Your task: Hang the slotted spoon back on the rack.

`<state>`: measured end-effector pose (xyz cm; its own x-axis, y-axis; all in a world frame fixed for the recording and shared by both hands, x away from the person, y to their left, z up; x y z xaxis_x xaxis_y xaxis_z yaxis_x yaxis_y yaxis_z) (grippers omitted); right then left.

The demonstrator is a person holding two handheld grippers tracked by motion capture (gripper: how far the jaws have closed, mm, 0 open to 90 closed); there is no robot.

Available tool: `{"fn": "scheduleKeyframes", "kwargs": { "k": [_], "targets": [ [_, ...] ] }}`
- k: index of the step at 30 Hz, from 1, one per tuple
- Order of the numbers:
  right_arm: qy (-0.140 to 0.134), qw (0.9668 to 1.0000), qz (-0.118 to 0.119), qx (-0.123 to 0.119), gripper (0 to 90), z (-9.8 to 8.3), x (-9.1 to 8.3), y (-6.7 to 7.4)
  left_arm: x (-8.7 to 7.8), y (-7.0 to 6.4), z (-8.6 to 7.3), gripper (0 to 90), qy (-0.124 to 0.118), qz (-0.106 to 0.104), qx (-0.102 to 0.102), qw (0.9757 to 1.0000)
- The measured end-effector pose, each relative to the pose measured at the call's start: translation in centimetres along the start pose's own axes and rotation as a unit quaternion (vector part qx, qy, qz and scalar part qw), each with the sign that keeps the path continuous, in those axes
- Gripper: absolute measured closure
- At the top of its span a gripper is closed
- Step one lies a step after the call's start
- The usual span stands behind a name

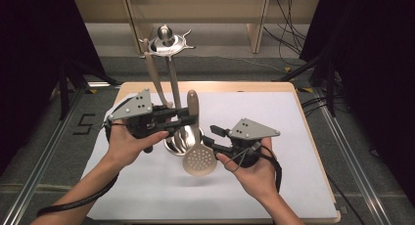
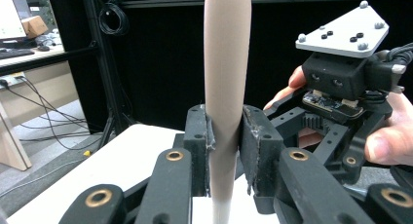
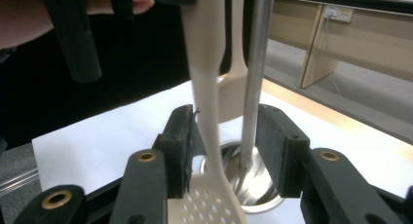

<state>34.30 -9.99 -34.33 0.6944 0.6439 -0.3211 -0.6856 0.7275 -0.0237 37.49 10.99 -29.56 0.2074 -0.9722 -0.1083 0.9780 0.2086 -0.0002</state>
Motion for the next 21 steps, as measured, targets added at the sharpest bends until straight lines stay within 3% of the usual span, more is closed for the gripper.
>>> {"fn": "scheduleKeyframes", "kwargs": {
  "k": [6, 7, 12, 13, 14, 15, 21],
  "targets": [
    [0.006, 0.9996, -0.025, 0.006, 58.3, -1.0, -0.6, -1.1, -0.6, 0.3, -0.1, 73.9, 0.001, 0.008, -0.001, 1.0000],
    [0.006, 0.9994, -0.028, 0.019, 58.2, -1.2, -0.6, -0.9, -0.7, 0.4, -0.1, 73.9, 0.001, 0.009, -0.002, 1.0000],
    [0.006, 0.9992, -0.038, 0.005, 57.5, -2.0, -0.7, -1.7, -0.9, 0.4, 0.0, 74.0, 0.002, 0.012, -0.001, 0.9999],
    [0.014, 0.9991, -0.035, 0.019, 57.2, -2.1, -0.7, -1.6, -0.9, 0.4, 0.1, 73.9, 0.003, 0.011, 0.002, 0.9999],
    [0.008, 0.9992, -0.039, 0.008, 56.9, -2.3, -0.7, -1.9, -1.0, 0.4, 0.1, 74.0, 0.002, 0.012, 0.003, 0.9999],
    [0.015, 0.9990, -0.038, 0.017, 56.8, -2.4, -0.7, -1.8, -1.0, 0.4, 0.1, 73.9, 0.002, 0.012, 0.003, 0.9999],
    [0.020, 0.9989, -0.037, 0.023, 56.4, -2.6, -0.7, -1.9, -1.1, 0.5, 0.2, 74.0, 0.006, 0.013, 0.006, 0.9999]
  ]
}}
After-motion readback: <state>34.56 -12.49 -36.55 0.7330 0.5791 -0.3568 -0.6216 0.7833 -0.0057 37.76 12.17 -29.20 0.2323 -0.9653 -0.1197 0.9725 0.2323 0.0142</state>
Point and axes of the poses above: each handheld gripper's, and its own axes: x roughly forward along the jaws, z roughly out of its top, y roughly to its left, the point moved 3 cm from there along x, roughly forward along the jaws, and after that the axes turned 9 degrees about -z, right-handed, at the moved point
